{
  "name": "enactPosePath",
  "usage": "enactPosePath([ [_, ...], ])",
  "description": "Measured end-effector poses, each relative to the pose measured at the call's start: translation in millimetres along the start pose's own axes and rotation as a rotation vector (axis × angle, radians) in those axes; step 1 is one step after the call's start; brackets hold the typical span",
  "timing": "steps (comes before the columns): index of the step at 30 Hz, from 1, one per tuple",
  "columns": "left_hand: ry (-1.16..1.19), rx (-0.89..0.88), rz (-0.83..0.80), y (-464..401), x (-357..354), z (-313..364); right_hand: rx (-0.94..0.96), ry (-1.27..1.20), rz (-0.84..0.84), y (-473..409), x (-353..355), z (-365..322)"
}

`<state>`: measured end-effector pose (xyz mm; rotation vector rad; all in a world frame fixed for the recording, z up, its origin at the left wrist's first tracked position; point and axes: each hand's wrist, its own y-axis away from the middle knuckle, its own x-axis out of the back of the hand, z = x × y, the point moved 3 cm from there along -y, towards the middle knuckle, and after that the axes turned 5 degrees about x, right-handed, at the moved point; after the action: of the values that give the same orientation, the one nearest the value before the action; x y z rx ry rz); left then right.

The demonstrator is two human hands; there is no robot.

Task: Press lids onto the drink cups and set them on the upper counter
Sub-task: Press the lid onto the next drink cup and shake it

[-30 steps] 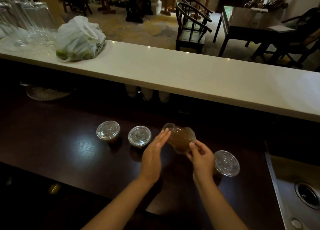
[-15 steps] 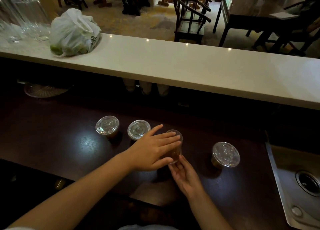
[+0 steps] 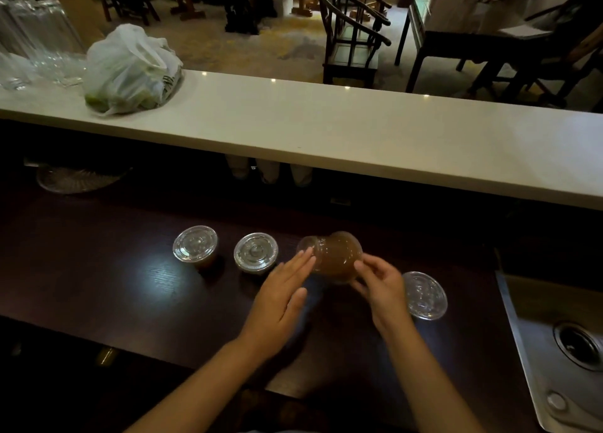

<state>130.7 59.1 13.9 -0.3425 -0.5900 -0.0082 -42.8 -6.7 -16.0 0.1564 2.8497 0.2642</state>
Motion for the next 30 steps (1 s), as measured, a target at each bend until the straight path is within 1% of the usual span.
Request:
enactPosePath([
  [2,0.266,0.237,0.058,6,-21,-8,0.236,0.331,-0.020,-9,3,-18],
  [3,0.390,0.408,0.095,7,-32,-13,0.353,0.488,-0.037,-11,3,-24],
  [5,0.777,0.781,0.153,8,-51,-17,0.554,0.752,-0.049,-12,2,-33],
  [6,0.949,0.925,0.149,9,-60,-19,0.644,0.851,-0.065,-12,1,-36],
  [8,1.190,1.121,0.111,9,-74,-23,0.806,1.011,-0.134,-10,1,-35],
  [10,1.356,1.248,0.065,9,-84,-27,0.945,1.174,-0.199,-7,2,-28],
  [12,1.450,1.315,0.056,11,-94,-32,1.026,1.297,-0.264,-4,3,-19],
  [16,1.514,1.400,0.075,19,-103,-39,1.094,1.370,-0.386,1,8,4],
  [19,1.553,1.431,0.090,23,-104,-45,1.144,1.375,-0.462,8,10,17],
  [23,1.553,1.437,0.108,26,-103,-49,1.184,1.305,-0.515,18,14,28],
  [26,1.574,1.409,0.111,27,-101,-53,1.153,1.255,-0.544,22,19,32],
  [30,1.622,1.382,0.132,31,-96,-53,1.040,1.196,-0.544,27,25,33],
])
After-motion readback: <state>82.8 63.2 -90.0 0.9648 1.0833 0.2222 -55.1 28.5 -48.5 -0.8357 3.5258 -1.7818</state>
